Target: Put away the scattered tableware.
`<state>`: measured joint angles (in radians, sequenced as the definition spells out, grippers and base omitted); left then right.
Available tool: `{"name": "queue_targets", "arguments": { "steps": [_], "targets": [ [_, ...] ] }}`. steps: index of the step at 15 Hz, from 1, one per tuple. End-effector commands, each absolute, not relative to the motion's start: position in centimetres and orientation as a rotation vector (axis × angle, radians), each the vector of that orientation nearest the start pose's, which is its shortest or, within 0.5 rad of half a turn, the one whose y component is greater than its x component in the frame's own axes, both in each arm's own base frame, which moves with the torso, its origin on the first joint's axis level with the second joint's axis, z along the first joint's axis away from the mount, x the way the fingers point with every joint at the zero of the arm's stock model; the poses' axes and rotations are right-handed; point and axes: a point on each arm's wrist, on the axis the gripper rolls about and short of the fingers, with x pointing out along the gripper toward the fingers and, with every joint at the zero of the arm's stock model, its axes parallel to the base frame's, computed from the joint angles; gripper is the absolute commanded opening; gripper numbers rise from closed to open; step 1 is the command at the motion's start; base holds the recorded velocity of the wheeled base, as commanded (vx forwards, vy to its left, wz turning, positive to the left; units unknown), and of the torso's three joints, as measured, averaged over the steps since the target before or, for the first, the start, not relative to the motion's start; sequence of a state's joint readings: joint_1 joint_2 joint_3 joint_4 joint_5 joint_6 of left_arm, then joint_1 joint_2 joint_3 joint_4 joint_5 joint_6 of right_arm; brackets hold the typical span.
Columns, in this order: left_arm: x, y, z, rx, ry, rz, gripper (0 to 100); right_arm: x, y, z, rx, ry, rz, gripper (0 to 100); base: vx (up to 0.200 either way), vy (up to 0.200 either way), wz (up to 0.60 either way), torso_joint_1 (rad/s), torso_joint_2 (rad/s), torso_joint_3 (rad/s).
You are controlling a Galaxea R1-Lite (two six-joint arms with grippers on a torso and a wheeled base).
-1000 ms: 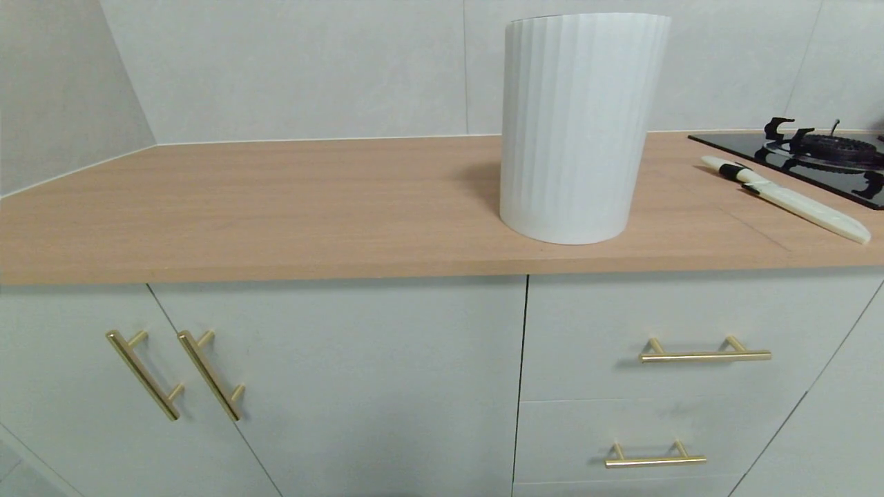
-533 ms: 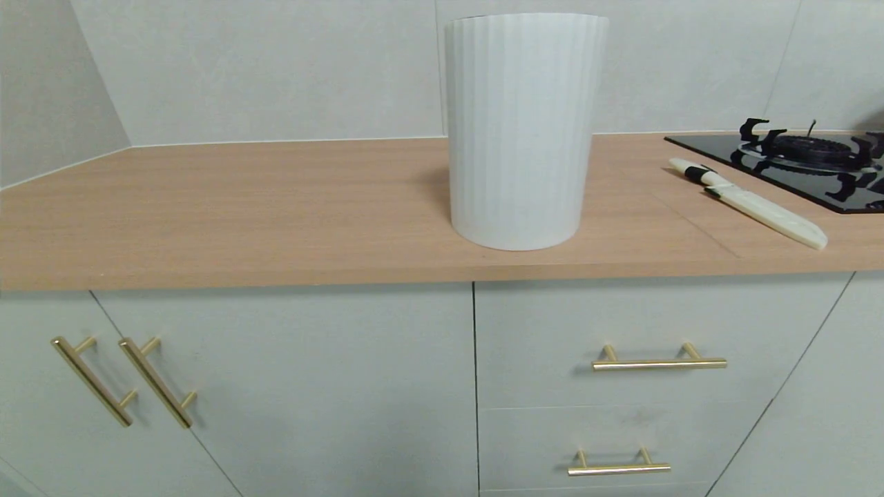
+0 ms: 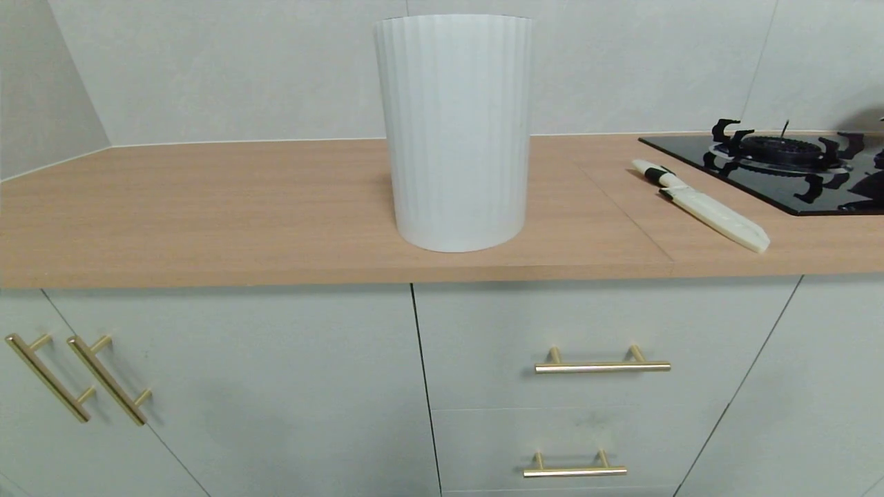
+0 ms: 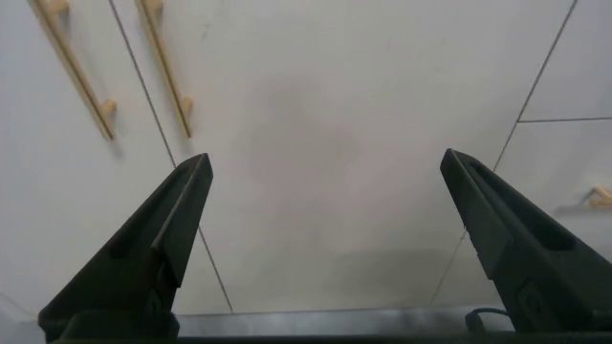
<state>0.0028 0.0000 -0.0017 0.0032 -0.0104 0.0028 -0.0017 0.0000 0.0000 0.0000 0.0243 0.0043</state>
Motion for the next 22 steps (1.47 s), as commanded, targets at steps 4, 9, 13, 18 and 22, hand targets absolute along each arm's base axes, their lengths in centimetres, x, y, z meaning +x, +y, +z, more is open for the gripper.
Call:
{"name": "queue_targets", "arguments": {
  "steps": [4, 9, 13, 18, 22],
  "targets": [
    [-2.28, -0.03, 7.56, 0.003, 0.003, -0.006, 100, -2.27, 0.06, 7.55, 0.005, 0.002, 0.023, 100, 0.000, 0.000, 0.00, 0.000, 0.00, 0.000],
    [-2.28, -0.03, 7.56, 0.003, 0.003, -0.008, 100, -2.27, 0.06, 7.55, 0.005, 0.002, 0.023, 100, 0.000, 0.000, 0.00, 0.000, 0.00, 0.000],
    [-2.28, -0.03, 7.56, 0.003, 0.003, -0.006, 100, -2.27, 0.06, 7.55, 0.005, 0.002, 0.023, 100, 0.000, 0.000, 0.00, 0.008, -0.06, -0.049],
    [-2.28, -0.03, 7.56, 0.003, 0.003, -0.008, 100, -2.27, 0.06, 7.55, 0.005, 0.002, 0.023, 100, 0.000, 0.000, 0.00, 0.101, -0.36, -0.296],
    [-2.28, -0.03, 7.56, 0.003, 0.003, -0.008, 100, -2.27, 0.06, 7.55, 0.005, 0.002, 0.023, 100, 0.000, 0.000, 0.00, 0.149, -0.49, -0.305]
  ]
}}
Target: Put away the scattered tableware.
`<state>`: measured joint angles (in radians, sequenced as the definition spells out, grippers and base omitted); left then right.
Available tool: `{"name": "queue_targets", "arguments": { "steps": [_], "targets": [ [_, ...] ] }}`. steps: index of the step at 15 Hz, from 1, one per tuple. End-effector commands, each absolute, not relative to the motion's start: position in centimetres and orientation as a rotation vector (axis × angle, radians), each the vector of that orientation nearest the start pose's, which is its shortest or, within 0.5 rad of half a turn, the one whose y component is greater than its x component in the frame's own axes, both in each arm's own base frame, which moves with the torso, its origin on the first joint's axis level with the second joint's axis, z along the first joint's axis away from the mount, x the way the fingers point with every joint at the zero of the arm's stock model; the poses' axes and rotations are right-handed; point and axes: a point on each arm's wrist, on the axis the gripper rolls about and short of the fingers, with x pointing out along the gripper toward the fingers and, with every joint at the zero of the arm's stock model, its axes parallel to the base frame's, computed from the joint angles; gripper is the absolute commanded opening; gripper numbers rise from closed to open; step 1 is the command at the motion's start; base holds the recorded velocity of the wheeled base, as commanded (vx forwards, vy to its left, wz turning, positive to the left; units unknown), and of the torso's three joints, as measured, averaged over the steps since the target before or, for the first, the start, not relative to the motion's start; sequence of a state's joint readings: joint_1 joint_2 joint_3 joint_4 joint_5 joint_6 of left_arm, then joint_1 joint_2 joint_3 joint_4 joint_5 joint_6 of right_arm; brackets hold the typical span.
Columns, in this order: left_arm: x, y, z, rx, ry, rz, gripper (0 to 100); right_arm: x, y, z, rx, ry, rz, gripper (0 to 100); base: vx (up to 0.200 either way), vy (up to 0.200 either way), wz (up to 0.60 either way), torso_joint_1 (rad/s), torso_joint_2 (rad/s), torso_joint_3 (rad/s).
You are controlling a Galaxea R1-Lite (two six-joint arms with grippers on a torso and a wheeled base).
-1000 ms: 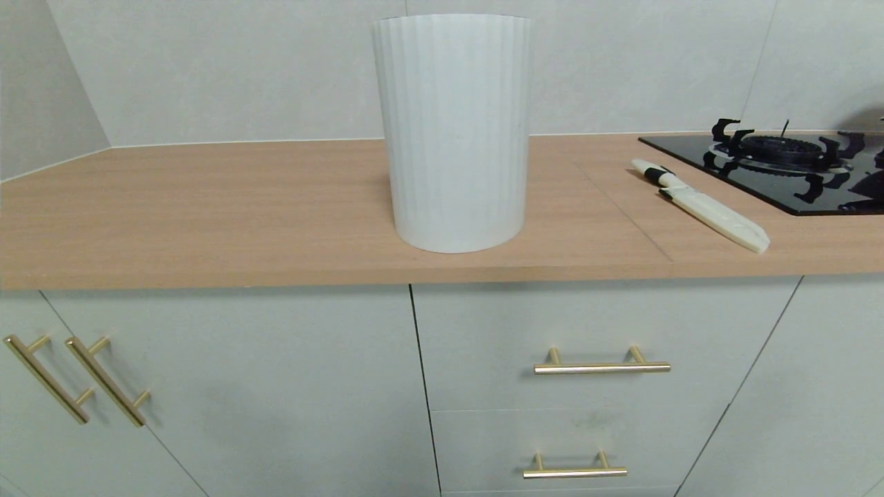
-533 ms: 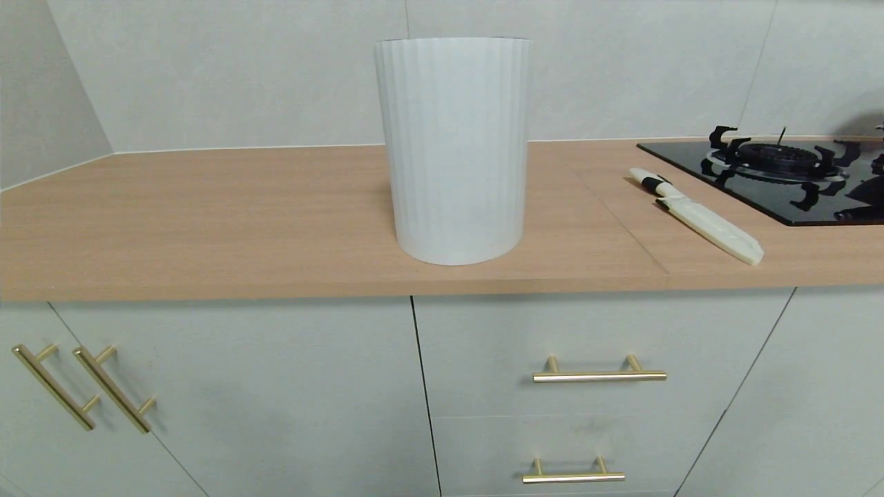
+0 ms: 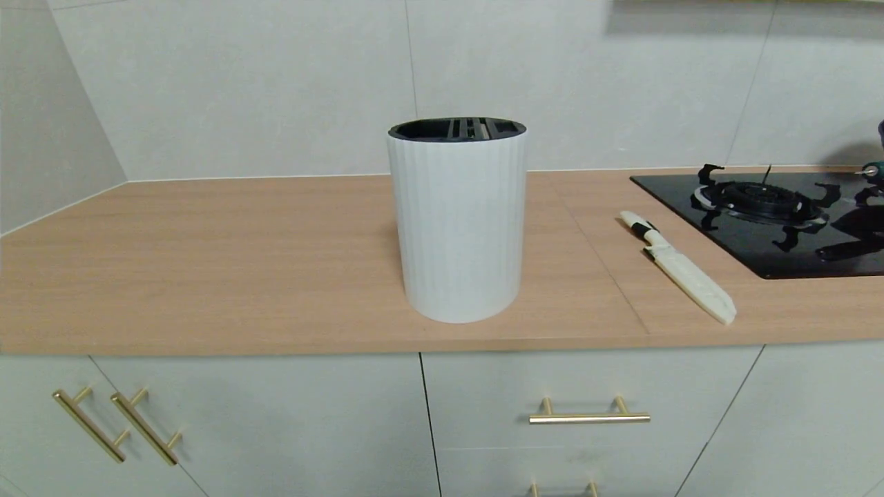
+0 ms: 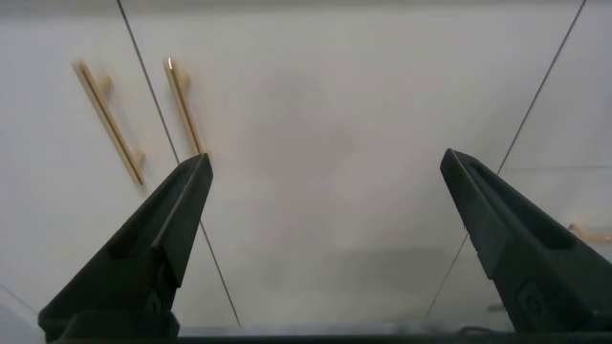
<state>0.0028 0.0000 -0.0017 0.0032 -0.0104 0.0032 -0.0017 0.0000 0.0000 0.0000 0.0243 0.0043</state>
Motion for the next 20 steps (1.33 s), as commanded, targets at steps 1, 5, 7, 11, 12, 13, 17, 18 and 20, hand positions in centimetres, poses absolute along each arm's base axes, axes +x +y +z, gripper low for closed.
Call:
{"name": "queue_targets", "arguments": {
  "steps": [1, 5, 7, 11, 12, 13, 17, 18, 20],
  "targets": [
    [-2.28, -0.03, 7.56, 0.003, 0.003, -0.008, 100, -2.27, 0.06, 7.55, 0.005, 0.002, 0.023, 100, 0.000, 0.000, 0.00, 0.173, -0.46, -0.300],
    [-2.29, -0.03, 7.56, 0.003, 0.002, -0.008, 100, -2.27, 0.06, 7.55, 0.005, 0.002, 0.023, 100, 0.000, 0.000, 0.00, 0.187, -0.48, -0.295],
    [-2.29, -0.03, 7.56, 0.003, 0.002, -0.006, 100, -2.27, 0.06, 7.55, 0.005, 0.002, 0.023, 100, 0.000, 0.000, 0.00, 0.188, -0.49, -0.285],
    [-2.28, -0.03, 7.56, 0.003, 0.003, -0.008, 100, -2.27, 0.06, 7.55, 0.005, 0.002, 0.023, 100, 0.000, 0.000, 0.00, 0.211, -0.50, -0.288],
    [-2.28, -0.03, 7.56, 0.003, 0.003, -0.008, 100, -2.27, 0.06, 7.55, 0.005, 0.002, 0.023, 100, 0.000, 0.000, 0.00, 0.222, -0.51, -0.290],
    [-2.28, -0.03, 7.56, 0.003, 0.003, -0.008, 100, -2.27, 0.06, 7.55, 0.005, 0.002, 0.023, 100, 0.000, 0.000, 0.00, 0.232, -0.52, -0.295],
    [-2.29, -0.03, 7.56, 0.003, 0.002, -0.008, 100, -2.27, 0.06, 7.55, 0.005, 0.002, 0.025, 100, 0.000, 0.000, 0.00, 0.245, -0.54, -0.296],
    [-2.28, -0.03, 7.56, 0.005, 0.003, -0.008, 100, -2.27, 0.06, 7.55, 0.005, 0.002, 0.025, 100, 0.000, 0.000, 0.00, 0.246, -0.56, -0.305],
    [-2.28, -0.03, 7.56, 0.003, 0.003, -0.008, 100, -2.27, 0.06, 7.55, 0.005, 0.002, 0.025, 100, 0.000, 0.000, 0.00, 0.269, -0.57, -0.312]
  ]
}}
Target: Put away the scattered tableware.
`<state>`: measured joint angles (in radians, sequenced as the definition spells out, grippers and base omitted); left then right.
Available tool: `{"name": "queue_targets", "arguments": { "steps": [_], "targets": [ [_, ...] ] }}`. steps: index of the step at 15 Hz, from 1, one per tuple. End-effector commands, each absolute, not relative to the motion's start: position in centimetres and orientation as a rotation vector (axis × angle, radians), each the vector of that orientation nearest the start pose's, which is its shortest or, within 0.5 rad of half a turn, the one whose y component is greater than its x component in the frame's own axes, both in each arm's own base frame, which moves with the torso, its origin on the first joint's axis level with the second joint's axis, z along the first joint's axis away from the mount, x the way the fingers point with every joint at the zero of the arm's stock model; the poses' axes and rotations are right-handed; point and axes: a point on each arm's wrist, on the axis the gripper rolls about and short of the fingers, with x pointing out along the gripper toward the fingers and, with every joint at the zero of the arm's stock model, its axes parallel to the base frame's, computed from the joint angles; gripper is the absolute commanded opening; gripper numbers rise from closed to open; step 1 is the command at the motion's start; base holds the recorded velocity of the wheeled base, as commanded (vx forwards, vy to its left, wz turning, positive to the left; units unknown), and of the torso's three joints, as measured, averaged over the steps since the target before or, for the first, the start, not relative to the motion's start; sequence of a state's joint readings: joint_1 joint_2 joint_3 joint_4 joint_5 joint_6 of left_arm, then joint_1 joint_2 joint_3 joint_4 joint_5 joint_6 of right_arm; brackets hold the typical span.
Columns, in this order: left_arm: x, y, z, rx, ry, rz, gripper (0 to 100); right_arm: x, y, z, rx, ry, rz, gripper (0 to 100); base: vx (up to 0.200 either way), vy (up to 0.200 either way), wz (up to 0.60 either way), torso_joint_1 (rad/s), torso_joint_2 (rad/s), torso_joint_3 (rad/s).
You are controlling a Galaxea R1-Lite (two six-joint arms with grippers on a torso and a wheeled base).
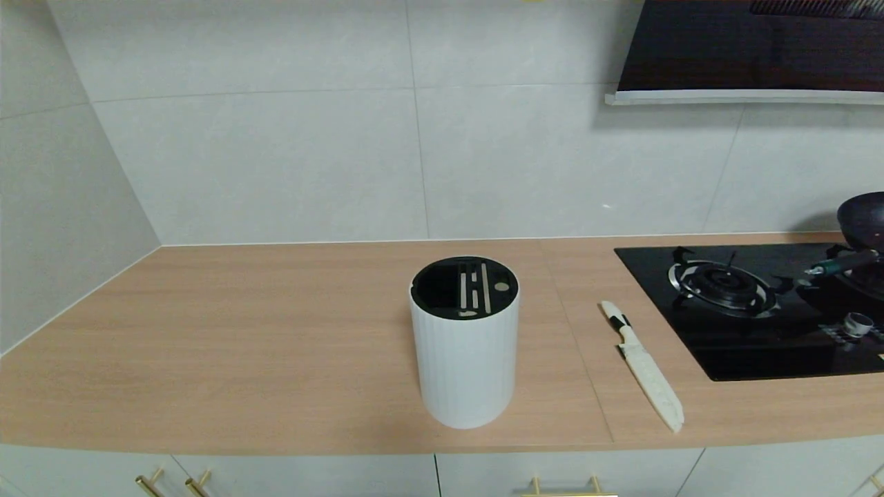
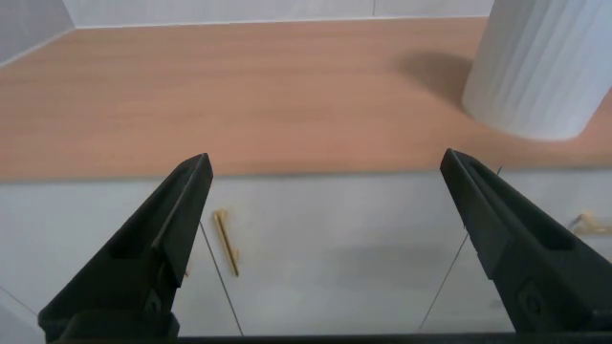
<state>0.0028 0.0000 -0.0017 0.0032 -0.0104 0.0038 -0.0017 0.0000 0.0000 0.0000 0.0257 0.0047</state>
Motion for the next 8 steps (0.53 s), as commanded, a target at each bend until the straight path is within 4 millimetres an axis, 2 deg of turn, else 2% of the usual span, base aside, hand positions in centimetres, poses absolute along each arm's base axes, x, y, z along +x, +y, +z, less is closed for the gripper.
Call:
{"name": "queue_targets", "arguments": {
  "steps": [1, 4, 8],
  "targets": [
    [-2.28, -0.03, 7.56, 0.003, 0.003, -0.008, 100, -2.27, 0.06, 7.55, 0.005, 0.002, 0.025, 100, 0.000, 0.000, 0.00, 0.276, -0.59, -0.320],
    [-2.28, -0.03, 7.56, 0.003, 0.003, -0.008, 100, -2.27, 0.06, 7.55, 0.005, 0.002, 0.025, 100, 0.000, 0.000, 0.00, 0.274, -0.59, -0.318],
    [-2.28, -0.03, 7.56, 0.005, 0.003, -0.008, 100, -2.27, 0.06, 7.55, 0.005, 0.002, 0.023, 100, 0.000, 0.000, 0.00, 0.204, -0.42, -0.220]
  ]
}}
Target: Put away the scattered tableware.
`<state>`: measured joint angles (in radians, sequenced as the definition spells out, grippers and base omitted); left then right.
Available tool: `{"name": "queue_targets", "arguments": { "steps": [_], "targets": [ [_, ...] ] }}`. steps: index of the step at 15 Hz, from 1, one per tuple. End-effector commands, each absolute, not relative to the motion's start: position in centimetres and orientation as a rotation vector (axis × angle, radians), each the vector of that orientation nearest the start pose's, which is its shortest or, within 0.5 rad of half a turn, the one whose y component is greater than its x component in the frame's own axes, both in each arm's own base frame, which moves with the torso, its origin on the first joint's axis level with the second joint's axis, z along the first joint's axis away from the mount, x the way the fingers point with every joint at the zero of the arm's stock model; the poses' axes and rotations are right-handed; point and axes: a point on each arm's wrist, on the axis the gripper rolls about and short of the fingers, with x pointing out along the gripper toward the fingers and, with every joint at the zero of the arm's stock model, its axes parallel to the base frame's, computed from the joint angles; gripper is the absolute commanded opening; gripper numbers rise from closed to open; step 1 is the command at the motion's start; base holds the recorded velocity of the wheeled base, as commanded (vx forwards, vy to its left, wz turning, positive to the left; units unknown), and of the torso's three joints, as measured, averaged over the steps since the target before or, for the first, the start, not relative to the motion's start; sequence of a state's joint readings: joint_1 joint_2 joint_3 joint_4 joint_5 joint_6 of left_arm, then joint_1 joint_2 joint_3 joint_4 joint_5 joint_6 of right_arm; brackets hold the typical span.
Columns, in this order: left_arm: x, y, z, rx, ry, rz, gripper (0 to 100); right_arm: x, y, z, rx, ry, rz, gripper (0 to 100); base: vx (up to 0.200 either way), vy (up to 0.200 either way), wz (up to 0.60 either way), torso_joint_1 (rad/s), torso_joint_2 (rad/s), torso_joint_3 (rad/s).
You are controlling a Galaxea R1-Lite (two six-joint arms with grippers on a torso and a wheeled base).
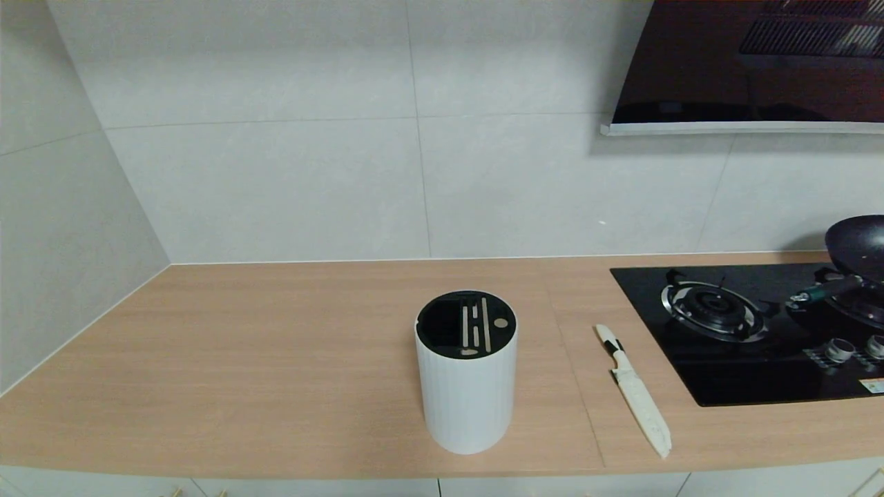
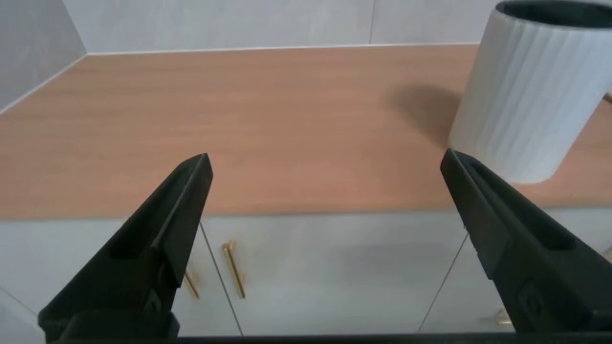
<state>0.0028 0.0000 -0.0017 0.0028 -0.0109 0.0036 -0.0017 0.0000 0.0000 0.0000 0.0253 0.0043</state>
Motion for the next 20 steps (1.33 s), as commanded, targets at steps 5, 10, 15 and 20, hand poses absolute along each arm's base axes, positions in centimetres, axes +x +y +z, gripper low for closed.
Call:
{"name": "queue_targets", "arguments": {
  "steps": [5, 10, 15, 20],
  "targets": [
    [-2.3, 0.0, 7.6, 0.003, 0.003, -0.006, 100, -2.3, 0.1, 7.5, 0.006, 0.000, 0.021, 100, 0.000, 0.000, 0.00, 0.029, -0.07, -0.032],
    [-2.3, 0.0, 7.6, 0.002, 0.003, -0.006, 100, -2.3, 0.0, 7.5, 0.005, 0.000, 0.018, 100, 0.000, 0.000, 0.00, 0.000, 0.00, 0.000],
    [-2.3, 0.0, 7.6, 0.003, 0.002, -0.008, 100, -3.6, 0.1, 11.7, 0.057, -0.148, 0.038, 100, 0.000, 0.000, 0.00, 0.000, 0.00, 0.000],
    [-2.3, 0.0, 7.6, 0.002, 0.003, -0.006, 100, -2.1, 0.7, 15.5, 0.062, 0.046, 0.376, 100, 0.000, 0.000, 0.00, 0.000, 0.00, 0.000]
  ]
}}
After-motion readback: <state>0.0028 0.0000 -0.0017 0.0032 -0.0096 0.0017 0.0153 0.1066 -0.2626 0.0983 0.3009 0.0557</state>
